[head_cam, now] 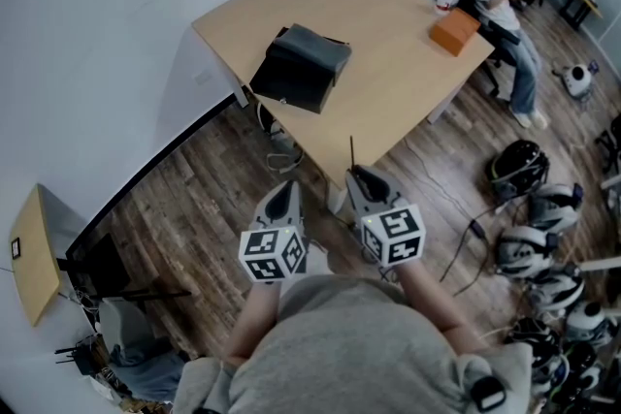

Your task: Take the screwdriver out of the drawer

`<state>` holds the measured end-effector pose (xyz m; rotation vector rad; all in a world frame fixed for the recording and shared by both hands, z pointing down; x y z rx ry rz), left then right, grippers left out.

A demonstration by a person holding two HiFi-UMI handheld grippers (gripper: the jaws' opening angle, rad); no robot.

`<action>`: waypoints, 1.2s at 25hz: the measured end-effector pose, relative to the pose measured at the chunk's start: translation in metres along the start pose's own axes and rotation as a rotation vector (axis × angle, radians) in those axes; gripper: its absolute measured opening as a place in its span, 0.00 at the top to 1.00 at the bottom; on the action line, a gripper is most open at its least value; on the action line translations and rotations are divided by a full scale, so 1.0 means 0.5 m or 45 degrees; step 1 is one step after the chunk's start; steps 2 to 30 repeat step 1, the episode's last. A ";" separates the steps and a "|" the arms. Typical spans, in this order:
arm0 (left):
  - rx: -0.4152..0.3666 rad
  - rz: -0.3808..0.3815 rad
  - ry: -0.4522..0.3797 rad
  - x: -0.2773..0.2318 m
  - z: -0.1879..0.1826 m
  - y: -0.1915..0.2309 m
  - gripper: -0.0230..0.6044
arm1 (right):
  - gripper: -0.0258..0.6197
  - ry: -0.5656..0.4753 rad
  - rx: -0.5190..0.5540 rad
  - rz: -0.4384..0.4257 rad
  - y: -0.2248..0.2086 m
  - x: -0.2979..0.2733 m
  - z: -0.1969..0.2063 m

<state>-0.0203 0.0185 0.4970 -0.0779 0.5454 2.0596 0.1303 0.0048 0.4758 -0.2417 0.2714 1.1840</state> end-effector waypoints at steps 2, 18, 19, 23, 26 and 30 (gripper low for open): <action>0.001 -0.002 0.000 0.000 0.000 0.001 0.96 | 0.88 0.000 -0.001 0.000 0.000 -0.001 0.001; 0.001 -0.002 0.000 0.000 0.000 0.001 0.96 | 0.88 0.000 -0.001 0.000 0.000 -0.001 0.001; 0.001 -0.002 0.000 0.000 0.000 0.001 0.96 | 0.88 0.000 -0.001 0.000 0.000 -0.001 0.001; 0.001 -0.002 0.000 0.000 0.000 0.001 0.96 | 0.88 0.000 -0.001 0.000 0.000 -0.001 0.001; 0.001 -0.002 0.000 0.000 0.000 0.001 0.96 | 0.88 0.000 -0.001 0.000 0.000 -0.001 0.001; 0.001 -0.002 0.000 0.000 0.000 0.001 0.96 | 0.88 0.000 -0.001 0.000 0.000 -0.001 0.001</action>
Point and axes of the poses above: the fingertips, and each gripper's own axes: x backward along the fingers, y to its left, z out of its underside, the point moved 3 cm from there along x, backward along the fingers, and after that the axes turned 8 degrees about z, right-handed, at the moved point
